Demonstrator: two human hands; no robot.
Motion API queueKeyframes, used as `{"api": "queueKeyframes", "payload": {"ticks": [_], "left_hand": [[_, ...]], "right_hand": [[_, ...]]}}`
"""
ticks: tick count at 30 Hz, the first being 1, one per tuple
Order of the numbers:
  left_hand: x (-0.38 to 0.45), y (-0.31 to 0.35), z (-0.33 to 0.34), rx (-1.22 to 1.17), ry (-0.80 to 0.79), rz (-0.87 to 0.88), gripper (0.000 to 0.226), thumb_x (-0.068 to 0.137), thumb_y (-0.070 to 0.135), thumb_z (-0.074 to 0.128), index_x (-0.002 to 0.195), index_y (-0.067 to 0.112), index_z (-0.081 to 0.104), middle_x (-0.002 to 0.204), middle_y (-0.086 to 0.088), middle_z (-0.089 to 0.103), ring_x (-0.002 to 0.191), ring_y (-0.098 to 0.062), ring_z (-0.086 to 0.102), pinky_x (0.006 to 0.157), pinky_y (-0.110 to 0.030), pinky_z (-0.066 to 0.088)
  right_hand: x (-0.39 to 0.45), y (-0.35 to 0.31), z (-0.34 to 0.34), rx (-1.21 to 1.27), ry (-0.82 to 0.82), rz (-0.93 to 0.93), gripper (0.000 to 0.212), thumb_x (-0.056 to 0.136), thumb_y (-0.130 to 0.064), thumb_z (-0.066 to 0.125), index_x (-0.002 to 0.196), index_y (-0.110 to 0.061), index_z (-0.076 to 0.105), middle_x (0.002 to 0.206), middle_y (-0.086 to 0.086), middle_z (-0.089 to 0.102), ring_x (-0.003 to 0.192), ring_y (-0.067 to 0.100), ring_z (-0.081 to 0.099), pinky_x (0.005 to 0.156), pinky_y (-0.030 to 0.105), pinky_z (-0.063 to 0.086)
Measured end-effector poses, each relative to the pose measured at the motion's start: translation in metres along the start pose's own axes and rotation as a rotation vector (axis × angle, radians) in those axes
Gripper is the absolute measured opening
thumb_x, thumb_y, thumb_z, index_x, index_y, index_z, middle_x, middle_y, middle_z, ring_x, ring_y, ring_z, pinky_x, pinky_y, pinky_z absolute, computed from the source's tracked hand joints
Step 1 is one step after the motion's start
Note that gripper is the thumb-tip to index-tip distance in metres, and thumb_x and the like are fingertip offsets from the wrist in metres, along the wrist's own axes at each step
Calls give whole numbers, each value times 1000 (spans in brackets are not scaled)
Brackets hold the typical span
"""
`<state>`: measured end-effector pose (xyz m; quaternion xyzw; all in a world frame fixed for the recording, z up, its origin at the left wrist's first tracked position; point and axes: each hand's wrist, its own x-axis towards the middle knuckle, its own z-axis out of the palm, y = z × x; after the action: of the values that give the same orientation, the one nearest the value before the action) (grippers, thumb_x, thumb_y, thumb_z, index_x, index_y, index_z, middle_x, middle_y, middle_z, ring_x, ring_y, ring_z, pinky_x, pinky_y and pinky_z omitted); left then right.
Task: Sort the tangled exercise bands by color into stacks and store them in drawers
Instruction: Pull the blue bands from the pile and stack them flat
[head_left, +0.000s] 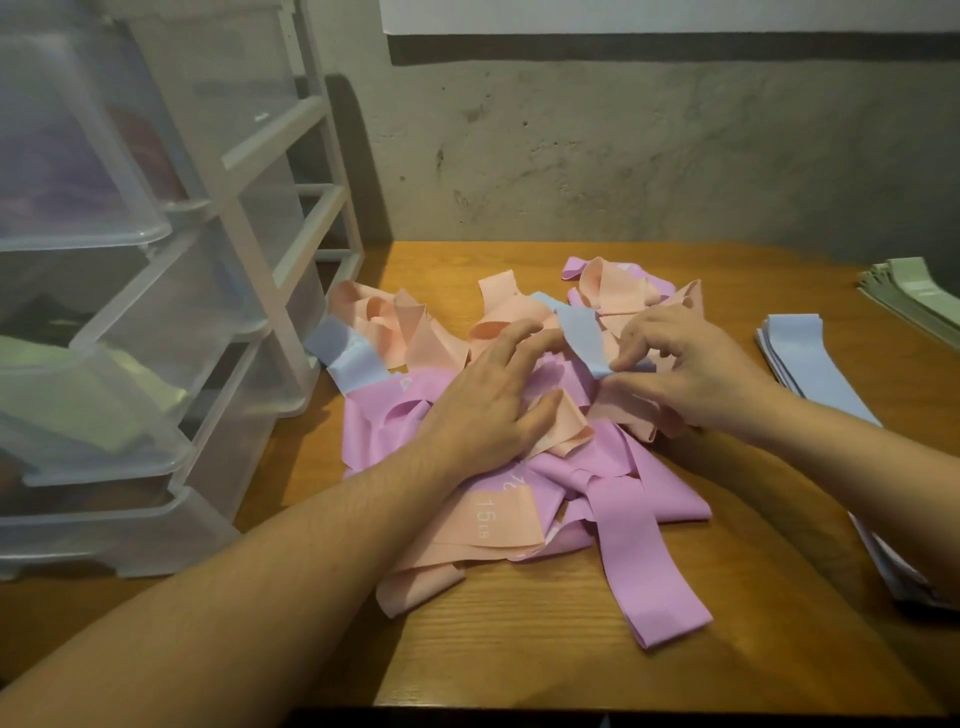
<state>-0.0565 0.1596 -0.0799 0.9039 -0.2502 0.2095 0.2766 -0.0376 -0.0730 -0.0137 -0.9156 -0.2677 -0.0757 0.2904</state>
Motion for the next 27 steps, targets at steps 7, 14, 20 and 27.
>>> {"api": "queueKeyframes", "payload": {"ticks": [7,14,20,27], "left_hand": [[1,0,-1,76,-76,5,62,95,39,59,152,34,36,161,7,25,137,-13,36,101,-26,37],[-1,0,-1,287,-103,106,50,96,49,48,145,37,49,160,8,32,140,-17,34,113,-41,29],[0,3,-2,248,-157,137,56,94,50,43,145,30,51,154,6,45,145,-17,31,121,-45,18],[1,9,-4,192,-216,85,50,95,46,36,136,27,59,139,7,59,130,-16,48,105,-38,37]], "right_hand": [[-30,-10,3,268,-25,159,11,97,-30,62,91,-21,60,91,-11,64,86,-1,61,63,12,49],[-41,-24,7,549,210,393,23,101,-34,54,103,-11,58,93,0,65,73,5,68,49,14,48],[-49,-25,6,442,202,523,18,104,-39,49,109,-24,56,102,0,64,88,15,63,62,25,47],[-59,-23,1,-14,-106,541,28,90,-43,65,110,-24,61,103,-5,66,80,12,61,66,30,51]]}}
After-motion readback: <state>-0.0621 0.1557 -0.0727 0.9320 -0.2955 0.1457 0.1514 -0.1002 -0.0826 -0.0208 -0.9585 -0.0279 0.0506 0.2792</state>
